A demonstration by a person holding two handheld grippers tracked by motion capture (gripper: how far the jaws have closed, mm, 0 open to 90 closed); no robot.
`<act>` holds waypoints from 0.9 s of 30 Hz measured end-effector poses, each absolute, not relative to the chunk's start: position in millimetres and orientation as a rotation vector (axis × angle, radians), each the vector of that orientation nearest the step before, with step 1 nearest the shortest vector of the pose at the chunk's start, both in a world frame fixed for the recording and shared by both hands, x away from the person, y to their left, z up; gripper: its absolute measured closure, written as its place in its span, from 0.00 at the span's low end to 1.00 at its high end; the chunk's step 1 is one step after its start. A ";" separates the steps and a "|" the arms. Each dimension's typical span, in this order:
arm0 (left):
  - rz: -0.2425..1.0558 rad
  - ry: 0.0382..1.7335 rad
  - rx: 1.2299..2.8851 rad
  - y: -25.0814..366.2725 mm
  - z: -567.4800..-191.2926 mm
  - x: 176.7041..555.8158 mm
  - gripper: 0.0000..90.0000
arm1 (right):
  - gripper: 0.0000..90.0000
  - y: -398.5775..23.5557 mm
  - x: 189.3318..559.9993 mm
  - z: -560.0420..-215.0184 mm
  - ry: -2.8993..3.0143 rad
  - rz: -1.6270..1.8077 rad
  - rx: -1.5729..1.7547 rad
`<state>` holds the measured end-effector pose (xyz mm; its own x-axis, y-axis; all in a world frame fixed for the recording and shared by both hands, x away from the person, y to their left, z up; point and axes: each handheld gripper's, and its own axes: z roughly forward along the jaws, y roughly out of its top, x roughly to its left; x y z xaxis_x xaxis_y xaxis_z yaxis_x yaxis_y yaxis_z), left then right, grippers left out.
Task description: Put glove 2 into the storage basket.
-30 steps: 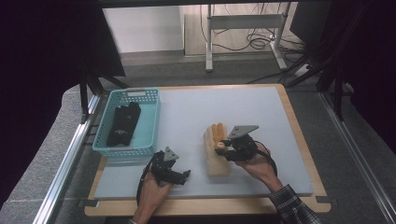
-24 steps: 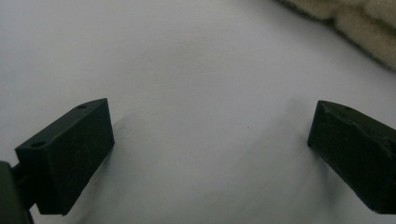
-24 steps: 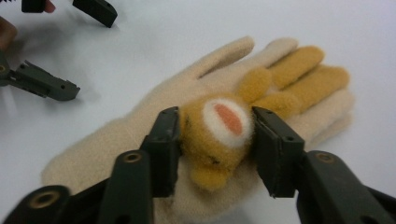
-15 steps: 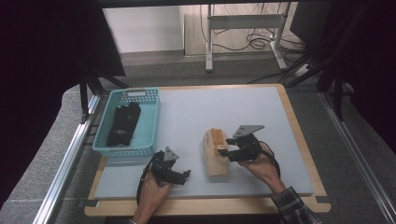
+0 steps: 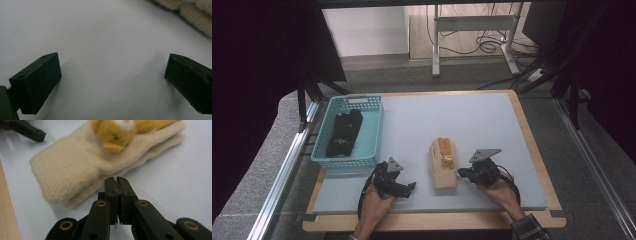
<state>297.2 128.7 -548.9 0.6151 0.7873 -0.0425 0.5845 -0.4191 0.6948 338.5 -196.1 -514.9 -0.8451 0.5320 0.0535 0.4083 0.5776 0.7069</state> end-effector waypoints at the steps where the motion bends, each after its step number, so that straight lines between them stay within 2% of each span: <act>1: 0.381 1.074 2.151 129.1 -548.6 296.8 0.02 | 0.96 -195.3 337.4 -516.4 2.644 1.119 0.786; 17: 0.434 1.126 2.165 154.9 -547.0 288.9 0.01 | 0.95 -155.1 327.5 -527.5 2.675 1.165 0.720; 27: 0.403 1.138 2.130 162.5 -551.0 288.7 0.01 | 0.95 -124.6 328.6 -528.8 2.665 1.164 0.688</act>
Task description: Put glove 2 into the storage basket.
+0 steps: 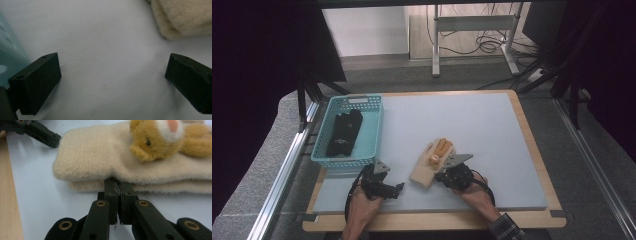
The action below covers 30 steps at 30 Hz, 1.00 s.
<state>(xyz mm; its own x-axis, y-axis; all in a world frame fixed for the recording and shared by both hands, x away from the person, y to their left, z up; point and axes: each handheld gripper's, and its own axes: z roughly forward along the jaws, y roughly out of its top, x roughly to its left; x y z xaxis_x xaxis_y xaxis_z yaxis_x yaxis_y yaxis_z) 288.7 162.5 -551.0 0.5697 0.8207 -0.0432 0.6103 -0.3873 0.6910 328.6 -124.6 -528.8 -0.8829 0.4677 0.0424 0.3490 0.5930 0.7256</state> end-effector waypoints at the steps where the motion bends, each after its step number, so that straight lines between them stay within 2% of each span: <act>1: 0.403 1.138 2.131 162.4 -551.0 288.7 0.01 | 0.95 -122.0 328.7 -529.5 2.665 1.163 0.690; 14: 0.401 1.143 2.128 162.0 -551.5 288.9 0.00 | 0.91 -109.3 328.2 -534.9 2.647 1.172 0.676; 21: 0.405 1.152 2.118 161.6 -551.9 288.5 0.00 | 0.81 -122.8 326.2 -526.4 2.620 1.179 0.680; 30: 0.407 1.154 2.117 161.4 -552.1 288.4 0.00 | 0.62 -163.5 330.2 -516.2 2.522 1.172 0.800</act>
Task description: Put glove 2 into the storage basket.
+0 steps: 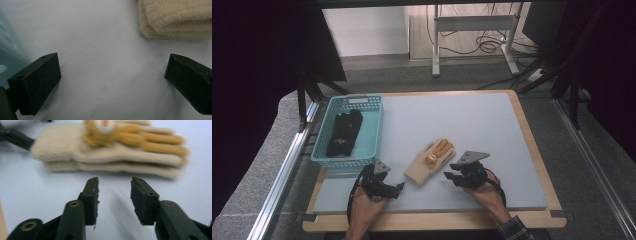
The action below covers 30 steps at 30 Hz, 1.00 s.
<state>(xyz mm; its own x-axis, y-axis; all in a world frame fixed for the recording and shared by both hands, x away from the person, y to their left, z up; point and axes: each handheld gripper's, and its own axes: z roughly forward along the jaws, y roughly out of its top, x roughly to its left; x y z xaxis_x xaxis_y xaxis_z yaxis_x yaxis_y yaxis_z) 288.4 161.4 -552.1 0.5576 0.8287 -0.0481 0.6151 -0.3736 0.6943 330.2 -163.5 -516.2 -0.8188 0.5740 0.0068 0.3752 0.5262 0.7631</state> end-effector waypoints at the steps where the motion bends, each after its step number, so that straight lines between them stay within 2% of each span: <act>1: 0.407 1.154 2.117 161.4 -552.1 288.4 0.00 | 0.60 -168.9 330.7 -514.8 2.507 1.171 0.817; 5: 0.407 1.150 2.120 161.6 -552.0 288.6 0.00 | 0.50 -190.9 332.3 -510.1 2.451 1.145 0.874; 12: 0.405 1.154 2.117 161.5 -552.0 288.5 0.00 | 0.40 -230.1 335.1 -507.3 2.344 1.110 0.982; 22: 0.401 1.159 2.115 161.8 -552.0 288.6 0.01 | 0.35 -270.6 335.6 -517.5 2.257 1.027 1.096; 30: 0.404 1.153 2.116 162.1 -551.6 288.5 0.01 | 0.30 -276.8 340.0 -528.9 2.260 0.964 1.133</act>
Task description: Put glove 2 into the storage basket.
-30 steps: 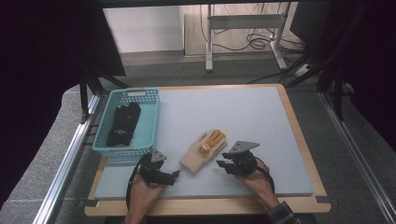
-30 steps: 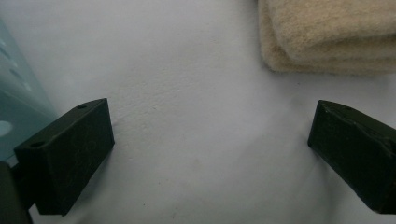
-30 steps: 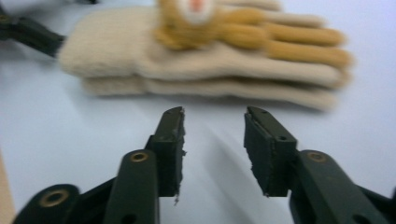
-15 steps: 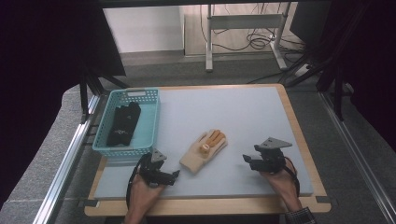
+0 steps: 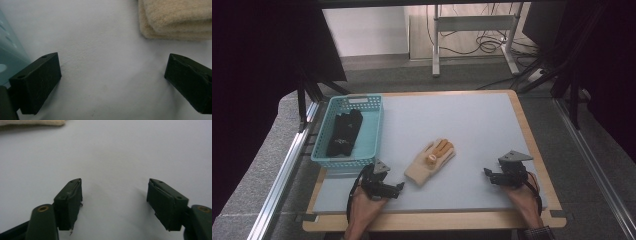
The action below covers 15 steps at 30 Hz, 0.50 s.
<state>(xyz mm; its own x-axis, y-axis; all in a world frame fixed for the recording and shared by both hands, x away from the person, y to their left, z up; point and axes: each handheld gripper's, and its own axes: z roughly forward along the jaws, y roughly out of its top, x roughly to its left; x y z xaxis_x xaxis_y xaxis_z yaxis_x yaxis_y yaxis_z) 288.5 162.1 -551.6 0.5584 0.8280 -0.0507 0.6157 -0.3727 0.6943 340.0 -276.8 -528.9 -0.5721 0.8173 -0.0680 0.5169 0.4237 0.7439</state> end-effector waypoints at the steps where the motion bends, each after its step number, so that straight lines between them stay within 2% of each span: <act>1: 0.404 1.153 2.116 162.2 -551.5 288.5 0.01 | 0.29 -277.3 340.9 -529.2 2.262 0.961 1.147; 9: 0.399 1.144 2.116 165.9 -549.1 287.9 0.06 | 0.27 -278.2 342.1 -529.8 2.258 0.964 1.168; 15: 0.367 1.124 2.097 163.2 -538.5 287.2 0.06 | 0.27 -278.3 342.1 -529.9 2.257 0.965 1.170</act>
<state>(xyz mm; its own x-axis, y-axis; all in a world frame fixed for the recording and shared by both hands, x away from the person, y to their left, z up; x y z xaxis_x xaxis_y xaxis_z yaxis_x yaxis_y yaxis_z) 287.2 163.2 -538.5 0.5800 0.8105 -0.0813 0.6064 -0.3630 0.7075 342.1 -278.3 -529.9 -0.5580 0.8284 -0.0483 0.5375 0.4052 0.7395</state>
